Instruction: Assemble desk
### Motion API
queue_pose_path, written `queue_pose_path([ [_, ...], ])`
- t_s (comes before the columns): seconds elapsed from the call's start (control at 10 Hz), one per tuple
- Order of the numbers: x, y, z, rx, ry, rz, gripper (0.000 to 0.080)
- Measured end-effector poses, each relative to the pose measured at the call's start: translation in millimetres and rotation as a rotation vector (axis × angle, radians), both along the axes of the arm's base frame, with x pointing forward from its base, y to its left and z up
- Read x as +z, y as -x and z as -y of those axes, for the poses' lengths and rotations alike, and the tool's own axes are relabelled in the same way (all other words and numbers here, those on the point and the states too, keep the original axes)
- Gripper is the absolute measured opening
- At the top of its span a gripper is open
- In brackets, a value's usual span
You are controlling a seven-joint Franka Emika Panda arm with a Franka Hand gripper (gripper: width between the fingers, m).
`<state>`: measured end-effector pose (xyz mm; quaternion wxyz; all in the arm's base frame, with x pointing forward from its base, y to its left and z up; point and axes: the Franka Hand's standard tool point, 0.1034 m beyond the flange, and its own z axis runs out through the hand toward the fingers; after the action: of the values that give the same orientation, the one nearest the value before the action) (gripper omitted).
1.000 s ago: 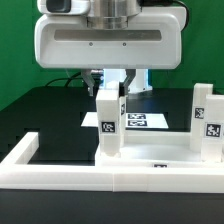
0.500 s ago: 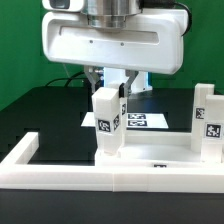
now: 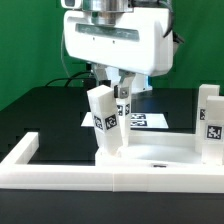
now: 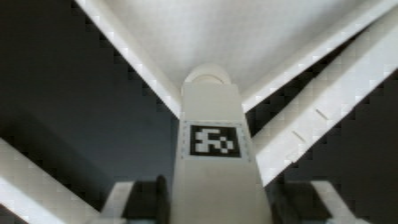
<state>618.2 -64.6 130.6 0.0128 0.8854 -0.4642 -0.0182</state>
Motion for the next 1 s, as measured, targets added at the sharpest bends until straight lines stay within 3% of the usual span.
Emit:
queue_pose_path([
  [0.4, 0.1, -0.1, -1.5, -0.283, 0.010, 0.013, 0.0284],
  [0.9, -4.4, -1.7, -29.8, -0.886, -0.019, 0.047, 0.0284],
  [1.0, -4.6, -2.0, -30.8, -0.900, -0.026, 0.045, 0.0284],
])
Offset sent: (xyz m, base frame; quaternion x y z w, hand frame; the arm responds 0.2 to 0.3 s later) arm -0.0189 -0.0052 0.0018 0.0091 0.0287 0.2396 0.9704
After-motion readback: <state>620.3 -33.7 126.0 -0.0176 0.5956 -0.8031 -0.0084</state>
